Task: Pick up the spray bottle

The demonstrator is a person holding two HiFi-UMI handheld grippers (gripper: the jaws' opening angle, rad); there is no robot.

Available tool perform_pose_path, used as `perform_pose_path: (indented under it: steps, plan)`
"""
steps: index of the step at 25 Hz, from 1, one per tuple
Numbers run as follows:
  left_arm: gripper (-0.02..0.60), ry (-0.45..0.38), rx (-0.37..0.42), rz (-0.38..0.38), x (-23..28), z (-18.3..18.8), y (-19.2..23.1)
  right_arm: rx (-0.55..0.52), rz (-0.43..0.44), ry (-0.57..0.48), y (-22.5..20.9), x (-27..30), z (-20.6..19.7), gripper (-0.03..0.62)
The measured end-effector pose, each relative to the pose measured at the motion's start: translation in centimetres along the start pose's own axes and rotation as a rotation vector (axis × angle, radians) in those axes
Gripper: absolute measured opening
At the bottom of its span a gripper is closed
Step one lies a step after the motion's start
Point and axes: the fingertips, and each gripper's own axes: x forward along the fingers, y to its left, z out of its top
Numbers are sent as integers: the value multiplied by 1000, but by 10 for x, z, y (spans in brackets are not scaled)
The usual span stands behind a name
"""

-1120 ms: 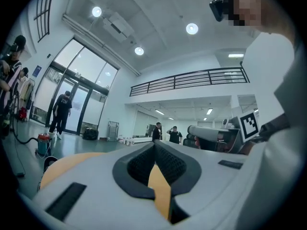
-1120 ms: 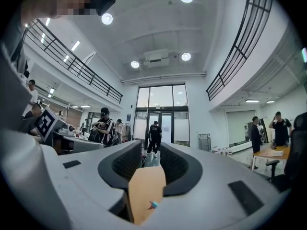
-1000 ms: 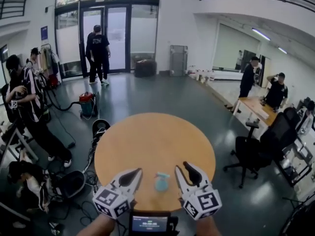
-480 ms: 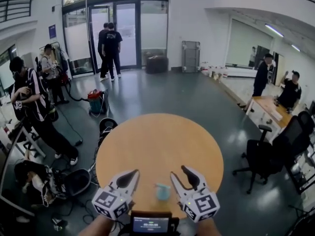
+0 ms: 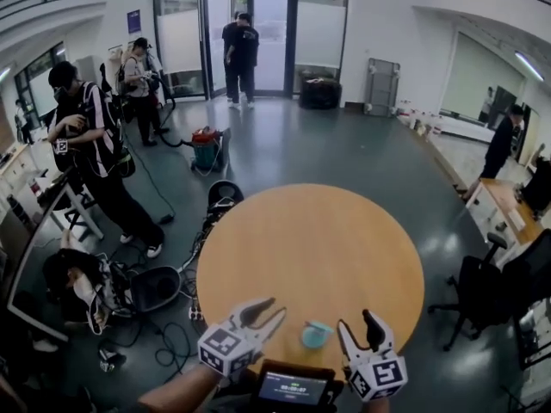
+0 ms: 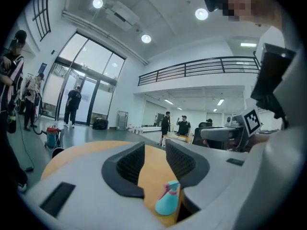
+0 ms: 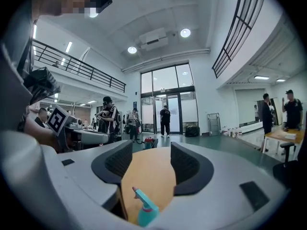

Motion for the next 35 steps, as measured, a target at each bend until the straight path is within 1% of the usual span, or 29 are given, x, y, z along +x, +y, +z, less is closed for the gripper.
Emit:
perform_pose_path:
  steps: [2,4,7,10,11,13,14,16,19,23,25,27,28,30,32,35]
  plan:
    - [178,22,-2,-1,-4,-19,9,3,5,-4,7,5,-14,256]
    - [195,49,-17,-1,-11,-38,14,8,11,16,15,6,-29,278]
    - [221,112,-50,-11,-21,-61,14,27,8,90,25,1,-52,316]
    - [232,169,-79,-21,-15,-77,24,58,8,142,23,12,-69,348]
    - [244,188,-84,-24,-13,-84,27,74,0,157,22,14,-76,351]
    - [261,215,-91,-32,-12,-101,26,97,-8,196,23,14,-98,354]
    - [261,226,-95,-41,-12,-111,23,99,-7,221,24,12,-112,386]
    - [284,262,-96,-64,-9,-131,15,100,-3,270,26,8,-138,422]
    - [310,332,-95,-81,-3,-161,12,127,-1,318,28,7,-167,436]
    - [311,385,-91,-80,3,-191,15,155,11,339,32,13,-195,436]
    - [311,404,-78,-75,4,-202,16,166,14,349,35,17,-205,451]
    - [311,416,-73,-69,6,-210,18,165,10,350,35,23,-211,451]
    - [311,419,-80,-64,6,-214,20,164,6,350,35,26,-213,451]
    - [311,421,-105,-44,7,-222,28,167,1,356,34,33,-221,480]
    - [311,428,-122,-18,7,-232,37,170,-1,367,35,39,-230,483]
    - [311,439,-122,0,12,-243,45,166,-14,370,33,48,-240,483]
